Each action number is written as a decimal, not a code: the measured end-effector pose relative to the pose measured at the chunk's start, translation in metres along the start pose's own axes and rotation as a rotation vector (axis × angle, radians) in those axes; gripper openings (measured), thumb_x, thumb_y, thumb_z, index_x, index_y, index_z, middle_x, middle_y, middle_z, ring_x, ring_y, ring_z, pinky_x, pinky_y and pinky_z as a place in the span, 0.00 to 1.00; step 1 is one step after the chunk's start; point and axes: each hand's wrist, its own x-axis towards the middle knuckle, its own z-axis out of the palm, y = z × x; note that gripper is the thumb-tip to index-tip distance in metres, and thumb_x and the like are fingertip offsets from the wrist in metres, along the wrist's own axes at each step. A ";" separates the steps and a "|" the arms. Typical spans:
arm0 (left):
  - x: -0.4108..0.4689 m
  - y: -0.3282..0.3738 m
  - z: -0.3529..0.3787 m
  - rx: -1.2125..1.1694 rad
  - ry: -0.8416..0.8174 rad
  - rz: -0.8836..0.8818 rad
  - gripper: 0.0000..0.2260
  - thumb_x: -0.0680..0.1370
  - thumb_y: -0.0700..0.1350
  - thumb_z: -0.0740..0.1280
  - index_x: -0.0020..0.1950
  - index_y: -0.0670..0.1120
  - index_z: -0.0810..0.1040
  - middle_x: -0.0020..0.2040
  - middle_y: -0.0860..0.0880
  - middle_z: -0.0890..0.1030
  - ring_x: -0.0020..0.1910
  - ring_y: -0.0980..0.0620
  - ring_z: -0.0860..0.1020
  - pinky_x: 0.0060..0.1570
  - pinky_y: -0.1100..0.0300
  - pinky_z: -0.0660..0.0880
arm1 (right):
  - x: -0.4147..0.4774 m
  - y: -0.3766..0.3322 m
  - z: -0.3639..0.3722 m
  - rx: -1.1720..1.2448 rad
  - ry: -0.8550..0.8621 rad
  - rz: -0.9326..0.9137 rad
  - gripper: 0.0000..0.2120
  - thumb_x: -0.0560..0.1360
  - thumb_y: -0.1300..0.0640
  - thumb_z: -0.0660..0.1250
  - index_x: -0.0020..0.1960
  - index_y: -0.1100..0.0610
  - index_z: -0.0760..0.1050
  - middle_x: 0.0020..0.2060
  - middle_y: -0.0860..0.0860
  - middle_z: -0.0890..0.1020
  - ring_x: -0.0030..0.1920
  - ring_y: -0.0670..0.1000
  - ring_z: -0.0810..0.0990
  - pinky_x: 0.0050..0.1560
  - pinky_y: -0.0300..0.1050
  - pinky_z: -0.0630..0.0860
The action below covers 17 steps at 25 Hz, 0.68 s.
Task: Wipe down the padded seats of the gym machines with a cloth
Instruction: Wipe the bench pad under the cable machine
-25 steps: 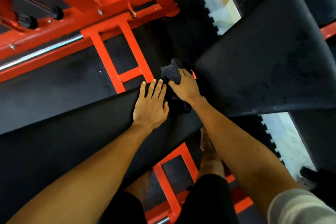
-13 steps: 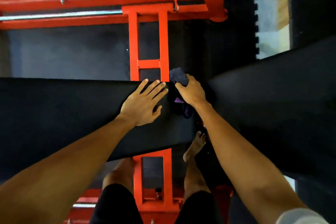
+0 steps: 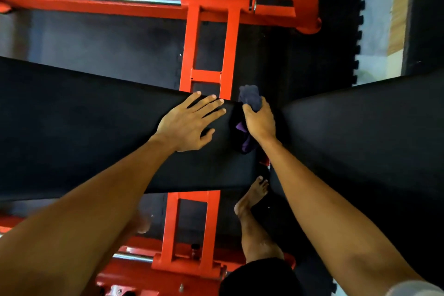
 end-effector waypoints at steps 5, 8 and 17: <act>0.000 0.002 0.001 -0.027 0.066 0.009 0.26 0.81 0.56 0.59 0.76 0.45 0.70 0.78 0.44 0.68 0.79 0.45 0.63 0.78 0.43 0.56 | -0.019 -0.018 0.034 -0.200 0.120 -0.308 0.33 0.71 0.39 0.58 0.66 0.61 0.75 0.64 0.58 0.80 0.68 0.60 0.74 0.73 0.59 0.64; 0.000 0.002 -0.001 -0.008 0.022 0.006 0.27 0.81 0.57 0.56 0.79 0.47 0.66 0.79 0.45 0.65 0.79 0.46 0.61 0.79 0.45 0.54 | -0.017 -0.007 0.018 -0.205 0.064 -0.343 0.31 0.74 0.41 0.62 0.69 0.59 0.73 0.65 0.57 0.79 0.68 0.59 0.74 0.72 0.58 0.67; 0.013 0.034 0.001 -0.094 0.021 -0.217 0.25 0.78 0.49 0.62 0.75 0.46 0.72 0.74 0.44 0.71 0.76 0.44 0.66 0.77 0.39 0.55 | -0.039 -0.004 -0.071 -1.128 0.161 -0.666 0.25 0.72 0.59 0.72 0.68 0.56 0.72 0.66 0.58 0.74 0.66 0.60 0.73 0.63 0.57 0.72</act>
